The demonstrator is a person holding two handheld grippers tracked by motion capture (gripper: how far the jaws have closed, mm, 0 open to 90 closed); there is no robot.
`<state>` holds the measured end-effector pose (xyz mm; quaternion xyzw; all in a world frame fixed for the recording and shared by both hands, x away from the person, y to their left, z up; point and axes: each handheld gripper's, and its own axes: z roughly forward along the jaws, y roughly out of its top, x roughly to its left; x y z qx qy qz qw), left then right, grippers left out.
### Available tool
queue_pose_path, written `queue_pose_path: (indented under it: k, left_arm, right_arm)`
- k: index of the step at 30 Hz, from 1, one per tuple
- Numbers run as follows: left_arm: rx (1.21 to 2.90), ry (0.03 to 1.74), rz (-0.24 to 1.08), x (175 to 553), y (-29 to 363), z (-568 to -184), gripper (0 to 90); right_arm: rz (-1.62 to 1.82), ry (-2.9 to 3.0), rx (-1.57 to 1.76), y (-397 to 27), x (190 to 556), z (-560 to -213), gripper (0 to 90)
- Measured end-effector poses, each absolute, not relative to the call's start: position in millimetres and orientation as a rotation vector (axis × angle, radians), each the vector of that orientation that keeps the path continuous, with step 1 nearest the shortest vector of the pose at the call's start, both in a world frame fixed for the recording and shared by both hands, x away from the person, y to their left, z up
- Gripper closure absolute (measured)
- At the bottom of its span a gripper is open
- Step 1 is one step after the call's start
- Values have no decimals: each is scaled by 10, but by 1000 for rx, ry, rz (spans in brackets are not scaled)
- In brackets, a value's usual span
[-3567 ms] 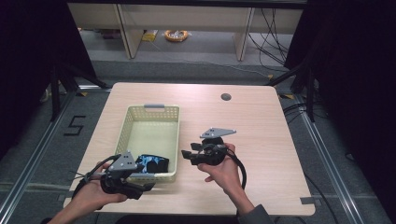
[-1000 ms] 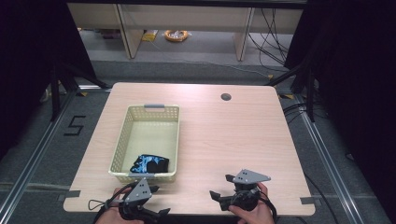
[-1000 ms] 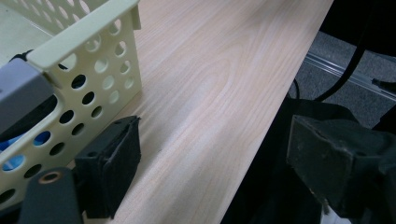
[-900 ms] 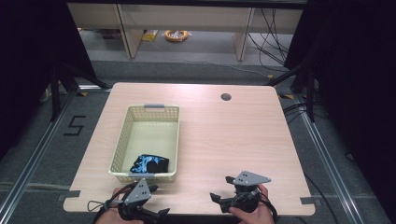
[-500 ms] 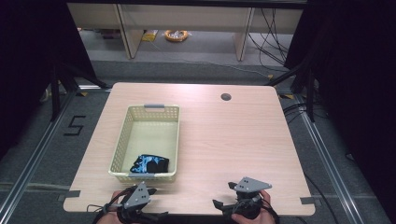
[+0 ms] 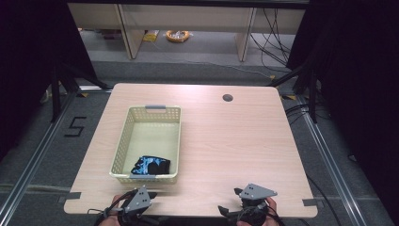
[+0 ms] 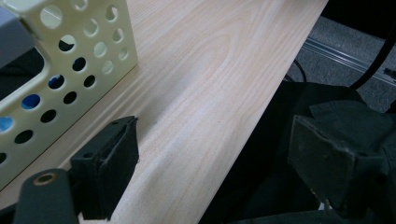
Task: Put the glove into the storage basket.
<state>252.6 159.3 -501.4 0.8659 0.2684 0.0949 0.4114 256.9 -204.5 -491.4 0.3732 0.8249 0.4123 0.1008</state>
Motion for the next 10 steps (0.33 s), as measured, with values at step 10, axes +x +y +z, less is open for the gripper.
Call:
queue_pose_path:
  k: [10]
  left_arm:
    - [2194,681,250,2535,1605,-5017,156]
  right_arm:
    - [1208,2438,1107,-2053,2581,-4925,164]
